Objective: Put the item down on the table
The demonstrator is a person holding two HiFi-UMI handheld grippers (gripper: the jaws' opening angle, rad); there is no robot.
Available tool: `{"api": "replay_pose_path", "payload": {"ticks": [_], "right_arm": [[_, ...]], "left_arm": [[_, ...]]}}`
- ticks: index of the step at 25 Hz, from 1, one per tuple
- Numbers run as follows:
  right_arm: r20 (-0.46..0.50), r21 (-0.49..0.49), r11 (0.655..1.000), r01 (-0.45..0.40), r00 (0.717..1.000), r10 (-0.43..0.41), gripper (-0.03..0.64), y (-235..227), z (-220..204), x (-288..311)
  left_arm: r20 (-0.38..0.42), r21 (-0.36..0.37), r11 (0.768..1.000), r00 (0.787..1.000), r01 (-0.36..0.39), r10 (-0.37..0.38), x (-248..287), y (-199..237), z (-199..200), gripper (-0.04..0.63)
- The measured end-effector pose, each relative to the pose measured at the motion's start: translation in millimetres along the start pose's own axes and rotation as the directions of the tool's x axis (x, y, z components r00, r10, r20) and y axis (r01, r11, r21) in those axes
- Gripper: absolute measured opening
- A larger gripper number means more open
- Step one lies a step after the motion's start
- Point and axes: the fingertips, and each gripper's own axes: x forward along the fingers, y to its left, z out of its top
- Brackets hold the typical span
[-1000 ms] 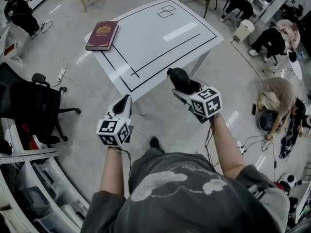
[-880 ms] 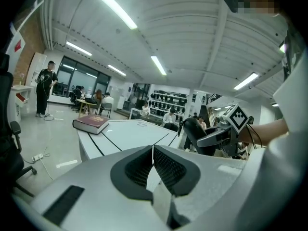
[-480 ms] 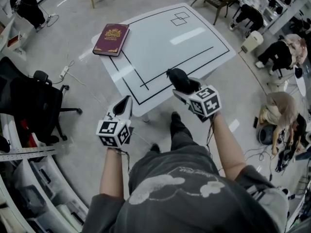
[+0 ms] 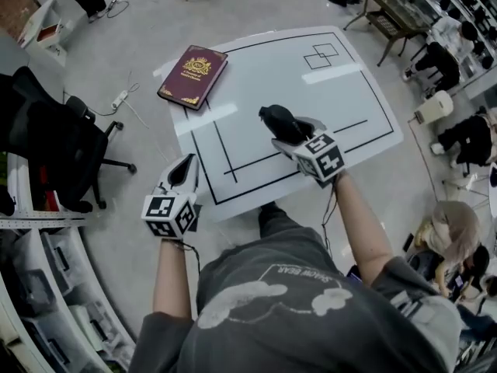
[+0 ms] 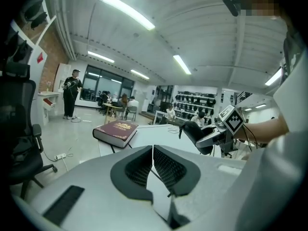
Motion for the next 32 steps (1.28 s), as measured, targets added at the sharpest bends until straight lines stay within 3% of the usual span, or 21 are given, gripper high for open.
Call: {"api": "replay_pose_path", "payload": {"ticks": [3,7,14,18,25,27,32], "right_arm": [[-0.084,-0.113,0.991,-0.071,0.995,0.062,0.319,-29,3,26],[-0.143,-0.254,0.953,-0.162,0.981,0.129,0.319,-63,25,63],[-0.258,-0.489,0.819,-0.299,0.947,0.192,0.319,-99,51,125],[-0.313,-0.565,0.732,-0.38,0.92,0.236,0.319,-104,62,154],[-0.424,-0.664,0.579,-0.473,0.876,0.229,0.32,-107,66,203],[-0.439,-0.669,0.555,-0.493,0.866,0.24,0.321,-104,67,212],[-0.474,-0.667,0.536,-0.517,0.85,0.23,0.322,-104,65,228]], "left_arm": [[-0.007,-0.013,0.998,0.998,-0.058,0.058,24,5,11,0.006],[-0.011,-0.027,0.992,0.993,-0.121,0.121,49,9,25,0.006],[-0.013,-0.037,0.973,0.974,-0.227,0.227,78,27,40,0.006],[-0.019,-0.043,0.962,0.963,-0.269,0.269,92,36,44,0.006],[-0.048,-0.051,0.949,0.95,-0.311,0.309,104,50,36,0.006],[-0.057,-0.055,0.944,0.945,-0.326,0.323,104,56,32,0.006],[-0.076,-0.061,0.932,0.933,-0.357,0.352,102,67,26,0.006]]}}
